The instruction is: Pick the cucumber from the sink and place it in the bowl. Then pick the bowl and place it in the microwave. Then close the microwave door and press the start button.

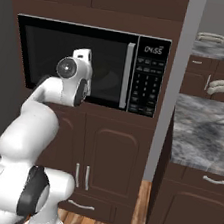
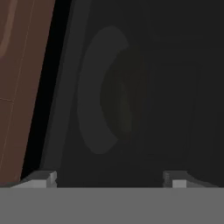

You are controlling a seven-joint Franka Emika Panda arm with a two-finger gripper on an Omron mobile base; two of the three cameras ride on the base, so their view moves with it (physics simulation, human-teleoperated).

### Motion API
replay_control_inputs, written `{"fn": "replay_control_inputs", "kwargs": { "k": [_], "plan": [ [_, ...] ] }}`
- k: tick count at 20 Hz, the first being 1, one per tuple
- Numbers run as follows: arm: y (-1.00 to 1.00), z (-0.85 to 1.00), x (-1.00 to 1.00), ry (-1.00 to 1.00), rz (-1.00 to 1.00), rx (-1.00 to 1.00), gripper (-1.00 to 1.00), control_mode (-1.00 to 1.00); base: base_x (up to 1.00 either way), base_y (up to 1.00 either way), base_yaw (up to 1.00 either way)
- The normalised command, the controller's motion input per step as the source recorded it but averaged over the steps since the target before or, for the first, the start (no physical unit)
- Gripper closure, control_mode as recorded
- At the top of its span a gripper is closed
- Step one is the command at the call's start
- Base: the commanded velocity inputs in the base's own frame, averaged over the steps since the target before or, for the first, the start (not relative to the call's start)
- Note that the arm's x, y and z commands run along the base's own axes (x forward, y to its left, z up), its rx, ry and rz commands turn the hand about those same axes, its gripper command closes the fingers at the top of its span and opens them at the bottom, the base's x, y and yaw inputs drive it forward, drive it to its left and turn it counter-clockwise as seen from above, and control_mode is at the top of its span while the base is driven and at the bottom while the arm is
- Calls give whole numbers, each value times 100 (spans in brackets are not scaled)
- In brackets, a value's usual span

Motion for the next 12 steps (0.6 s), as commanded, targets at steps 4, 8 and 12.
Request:
{"fn": "replay_control_inputs", "kwargs": {
  "k": [4, 8, 12],
  "plan": [
    [-97, -33, -99, -13, 1, 9, -100, -100, 0, 0, 0],
    [-100, -58, -16, -6, 1, 8, -100, -100, 0, 0, 0],
    [-100, -79, 26, -2, 0, 5, -100, -100, 0, 0, 0]
  ]
}}
